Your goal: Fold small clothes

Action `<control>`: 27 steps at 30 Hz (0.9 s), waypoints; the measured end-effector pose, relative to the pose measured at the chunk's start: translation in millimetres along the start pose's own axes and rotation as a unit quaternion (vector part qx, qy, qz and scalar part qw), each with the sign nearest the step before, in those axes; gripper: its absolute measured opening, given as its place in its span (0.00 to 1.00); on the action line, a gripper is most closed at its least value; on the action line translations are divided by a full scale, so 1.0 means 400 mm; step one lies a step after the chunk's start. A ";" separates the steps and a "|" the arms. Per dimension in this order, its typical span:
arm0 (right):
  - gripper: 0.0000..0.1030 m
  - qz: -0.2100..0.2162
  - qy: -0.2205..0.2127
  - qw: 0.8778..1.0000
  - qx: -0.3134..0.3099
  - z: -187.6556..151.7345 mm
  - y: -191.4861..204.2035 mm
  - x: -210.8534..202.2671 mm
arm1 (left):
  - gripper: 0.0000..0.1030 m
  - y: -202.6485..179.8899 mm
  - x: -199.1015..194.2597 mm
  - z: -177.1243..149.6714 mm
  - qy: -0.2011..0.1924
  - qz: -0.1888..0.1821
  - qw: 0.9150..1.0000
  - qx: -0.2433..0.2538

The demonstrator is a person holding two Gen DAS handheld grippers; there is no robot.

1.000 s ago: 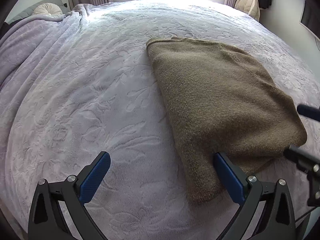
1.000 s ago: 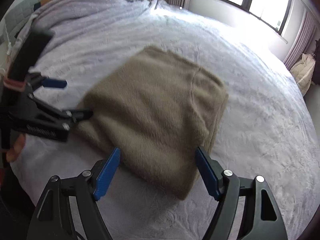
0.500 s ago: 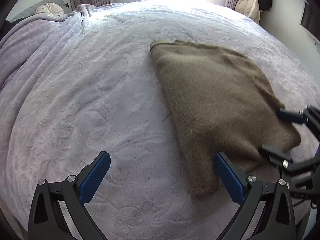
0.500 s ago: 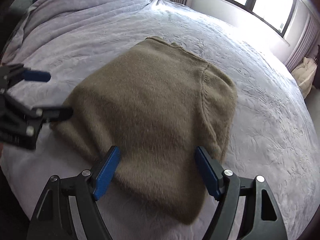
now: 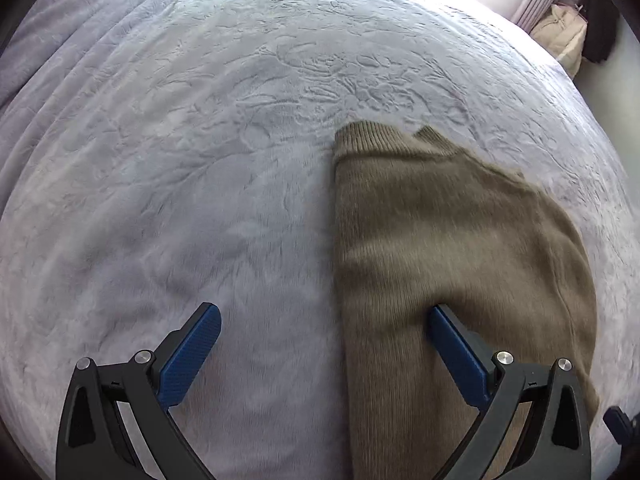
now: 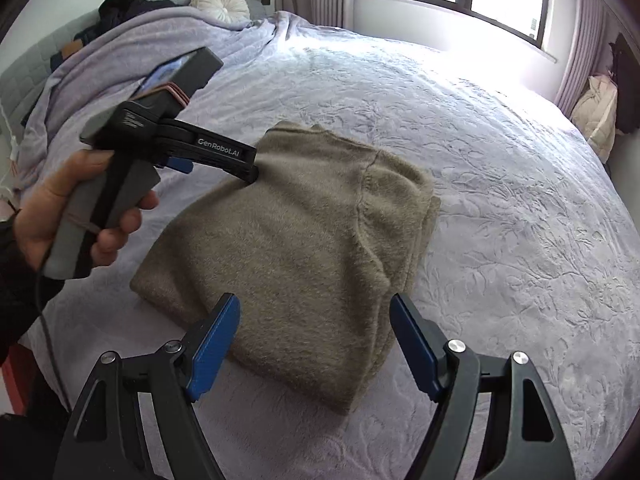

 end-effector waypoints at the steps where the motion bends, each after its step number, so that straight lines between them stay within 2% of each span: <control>1: 0.78 0.001 -0.001 1.000 0.006 0.010 -0.008 0.003 | 1.00 -0.002 0.009 0.013 0.002 0.009 1.000 0.004; 5: 0.78 0.006 -0.004 1.000 0.023 0.057 -0.043 0.016 | 1.00 -0.012 0.034 0.064 0.011 0.035 0.999 0.019; 7: 0.78 0.021 -0.001 0.999 0.026 0.092 -0.057 0.037 | 1.00 -0.014 0.016 0.089 -0.002 0.033 0.999 0.018; 10: 0.78 0.044 0.006 0.999 0.026 0.142 -0.063 0.077 | 1.00 -0.012 -0.021 0.094 -0.019 0.010 1.000 0.001; 14: 0.78 0.120 0.038 0.992 0.030 0.171 -0.030 0.132 | 1.00 -0.012 -0.062 0.025 -0.030 -0.026 0.999 -0.006; 15: 0.78 0.118 0.044 0.992 0.022 0.164 -0.028 0.144 | 1.00 -0.015 -0.070 0.010 -0.032 -0.030 0.999 -0.003; 17: 0.78 0.030 0.050 0.998 0.012 0.140 -0.072 0.170 | 1.00 -0.015 -0.094 -0.043 -0.033 -0.041 0.999 0.003; 18: 0.78 -0.028 0.055 0.998 0.028 0.117 -0.122 0.172 | 1.00 -0.012 -0.110 -0.070 -0.036 -0.048 0.998 0.007; 19: 0.78 -0.032 0.048 0.997 0.048 0.100 -0.147 0.157 | 1.00 -0.011 -0.131 -0.108 -0.039 -0.053 0.998 0.009; 22: 0.78 0.073 0.013 0.988 0.136 0.018 -0.170 0.060 | 1.00 -0.013 -0.191 -0.228 -0.043 -0.061 0.997 0.030; 25: 0.78 0.141 -0.013 0.980 0.143 -0.058 -0.142 -0.031 | 1.00 -0.026 -0.235 -0.332 -0.055 -0.056 0.995 0.064; 27: 0.78 0.170 -0.024 0.975 0.140 -0.087 -0.115 -0.065 | 1.00 -0.043 -0.250 -0.383 -0.063 -0.037 0.993 0.091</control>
Point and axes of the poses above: each gripper's, at about its wrist camera, not at the fingertips, and x roughly the way its jaws point, y to its left, z to its top, the point moved 8 cm from there along x, roughly the way its jaws point, and after that the axes turned 5 degrees about x, right-handed, at the moved point
